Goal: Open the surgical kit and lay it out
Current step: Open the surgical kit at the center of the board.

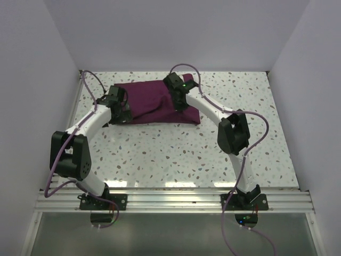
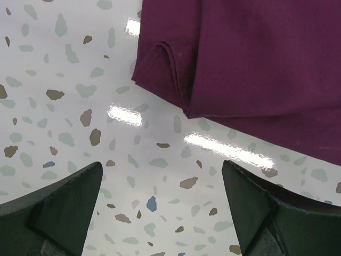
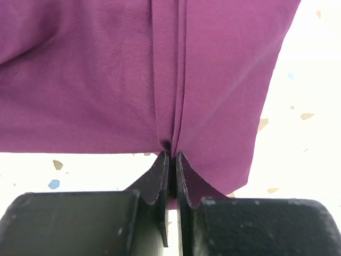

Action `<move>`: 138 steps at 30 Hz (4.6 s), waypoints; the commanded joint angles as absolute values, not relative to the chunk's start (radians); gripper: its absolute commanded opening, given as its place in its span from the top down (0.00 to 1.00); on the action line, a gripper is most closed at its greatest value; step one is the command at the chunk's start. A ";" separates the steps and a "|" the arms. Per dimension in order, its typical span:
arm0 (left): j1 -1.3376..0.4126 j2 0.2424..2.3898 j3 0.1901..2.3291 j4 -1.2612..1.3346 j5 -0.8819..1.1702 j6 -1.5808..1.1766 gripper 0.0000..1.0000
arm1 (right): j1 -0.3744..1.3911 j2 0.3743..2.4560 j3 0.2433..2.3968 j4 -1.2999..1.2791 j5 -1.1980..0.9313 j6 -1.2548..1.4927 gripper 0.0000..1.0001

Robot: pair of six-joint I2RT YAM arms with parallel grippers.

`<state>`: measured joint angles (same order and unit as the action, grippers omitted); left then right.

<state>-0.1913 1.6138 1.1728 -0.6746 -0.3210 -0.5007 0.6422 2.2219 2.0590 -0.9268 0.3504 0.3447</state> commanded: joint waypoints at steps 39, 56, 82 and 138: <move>-0.192 1.716 1.273 -0.693 -0.354 -0.469 0.04 | 0.158 2.000 1.559 -0.825 0.439 0.428 0.64; -0.183 1.844 1.527 -0.695 -0.379 -0.359 0.05 | 0.095 1.755 1.448 -0.775 0.231 0.460 0.08; -0.135 2.246 1.759 -0.520 -0.049 -0.502 0.42 | 0.115 1.306 1.149 -0.876 0.229 0.422 0.09; -0.361 0.744 0.882 -0.928 0.178 -0.382 0.00 | 0.115 1.428 1.270 -0.870 0.167 0.480 0.07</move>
<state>-0.3660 0.7639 0.8764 -0.8078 0.3233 -0.3313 0.1162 1.4353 1.2255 -0.8734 0.2043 0.4545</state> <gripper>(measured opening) 0.960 0.928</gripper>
